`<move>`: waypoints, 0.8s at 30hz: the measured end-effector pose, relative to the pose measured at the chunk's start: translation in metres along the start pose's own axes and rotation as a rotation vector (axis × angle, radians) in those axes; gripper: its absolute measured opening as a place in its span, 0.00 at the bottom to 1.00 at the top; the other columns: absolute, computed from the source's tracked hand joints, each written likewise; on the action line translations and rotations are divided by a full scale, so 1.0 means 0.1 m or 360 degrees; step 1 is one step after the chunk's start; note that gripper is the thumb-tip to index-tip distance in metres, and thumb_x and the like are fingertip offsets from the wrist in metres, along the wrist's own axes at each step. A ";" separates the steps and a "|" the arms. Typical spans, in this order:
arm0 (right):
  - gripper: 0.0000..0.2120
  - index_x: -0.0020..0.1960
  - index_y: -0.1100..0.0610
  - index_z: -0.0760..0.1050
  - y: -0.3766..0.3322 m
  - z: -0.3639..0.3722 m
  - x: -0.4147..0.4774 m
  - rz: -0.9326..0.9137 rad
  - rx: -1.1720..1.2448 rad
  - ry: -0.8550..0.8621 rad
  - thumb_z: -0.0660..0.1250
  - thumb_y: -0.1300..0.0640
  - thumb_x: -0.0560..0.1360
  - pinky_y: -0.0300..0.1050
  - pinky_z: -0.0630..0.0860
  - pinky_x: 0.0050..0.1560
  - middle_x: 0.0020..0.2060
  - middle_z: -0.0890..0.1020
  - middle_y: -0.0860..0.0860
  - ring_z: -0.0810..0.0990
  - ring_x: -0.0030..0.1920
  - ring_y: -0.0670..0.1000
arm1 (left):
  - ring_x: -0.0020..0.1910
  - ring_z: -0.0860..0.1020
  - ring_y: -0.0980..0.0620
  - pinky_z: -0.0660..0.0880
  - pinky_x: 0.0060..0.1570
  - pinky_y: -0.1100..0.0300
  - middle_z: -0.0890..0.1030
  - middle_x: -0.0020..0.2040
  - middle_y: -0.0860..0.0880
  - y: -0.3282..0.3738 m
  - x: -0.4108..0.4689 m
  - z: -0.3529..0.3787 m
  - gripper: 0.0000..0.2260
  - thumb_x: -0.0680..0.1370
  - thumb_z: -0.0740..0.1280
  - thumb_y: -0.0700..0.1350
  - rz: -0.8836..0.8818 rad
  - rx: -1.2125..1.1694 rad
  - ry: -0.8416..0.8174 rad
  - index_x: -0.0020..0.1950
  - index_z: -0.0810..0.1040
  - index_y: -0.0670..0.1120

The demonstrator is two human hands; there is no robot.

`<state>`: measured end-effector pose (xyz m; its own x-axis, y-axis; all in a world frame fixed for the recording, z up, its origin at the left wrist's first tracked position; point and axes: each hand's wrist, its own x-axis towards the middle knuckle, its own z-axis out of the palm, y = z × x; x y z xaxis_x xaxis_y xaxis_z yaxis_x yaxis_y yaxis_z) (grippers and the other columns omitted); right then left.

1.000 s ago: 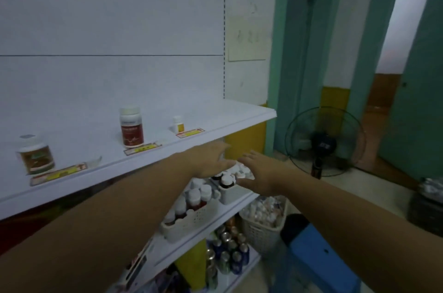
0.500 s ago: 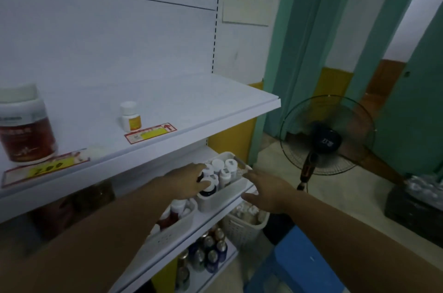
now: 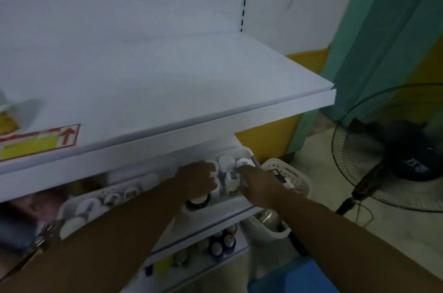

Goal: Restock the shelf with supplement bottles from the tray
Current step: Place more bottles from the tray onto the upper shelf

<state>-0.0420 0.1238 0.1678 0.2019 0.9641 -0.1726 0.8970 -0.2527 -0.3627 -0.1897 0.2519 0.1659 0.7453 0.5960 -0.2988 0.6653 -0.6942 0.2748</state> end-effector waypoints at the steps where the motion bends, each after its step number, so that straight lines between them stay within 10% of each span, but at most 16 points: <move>1: 0.23 0.70 0.57 0.64 0.08 0.05 0.11 -0.0037 0.0006 -0.0013 0.61 0.56 0.77 0.46 0.60 0.69 0.68 0.71 0.54 0.68 0.69 0.55 | 0.65 0.72 0.46 0.67 0.65 0.54 0.72 0.68 0.45 0.02 0.10 0.07 0.22 0.78 0.62 0.51 -0.0051 0.0055 -0.0007 0.70 0.67 0.46; 13: 0.14 0.59 0.53 0.72 0.51 0.49 0.75 -0.0267 -0.0136 0.0036 0.64 0.54 0.73 0.48 0.69 0.58 0.58 0.76 0.51 0.72 0.60 0.53 | 0.60 0.74 0.43 0.64 0.64 0.49 0.78 0.61 0.45 0.20 0.49 0.50 0.22 0.76 0.63 0.49 -0.0382 0.0759 -0.0008 0.68 0.65 0.45; 19: 0.24 0.67 0.52 0.66 0.49 0.47 0.75 -0.0255 -0.0063 0.0027 0.65 0.49 0.73 0.49 0.67 0.62 0.66 0.71 0.52 0.70 0.65 0.53 | 0.58 0.76 0.45 0.66 0.62 0.52 0.79 0.59 0.46 0.19 0.43 0.40 0.18 0.74 0.64 0.47 -0.0313 0.0584 0.0052 0.63 0.71 0.46; 24: 0.22 0.60 0.55 0.72 0.36 0.17 0.59 -0.0218 0.0259 0.0332 0.68 0.47 0.70 0.43 0.67 0.50 0.56 0.74 0.52 0.75 0.55 0.54 | 0.60 0.75 0.50 0.69 0.59 0.63 0.78 0.60 0.47 0.17 0.03 0.05 0.18 0.73 0.69 0.47 -0.0285 -0.0339 0.0376 0.62 0.75 0.44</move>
<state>-0.0045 0.1699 0.1291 0.1748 0.9818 0.0737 0.8501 -0.1128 -0.5144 -0.1762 0.2401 0.1650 0.5890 0.7947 -0.1467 0.7618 -0.4853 0.4291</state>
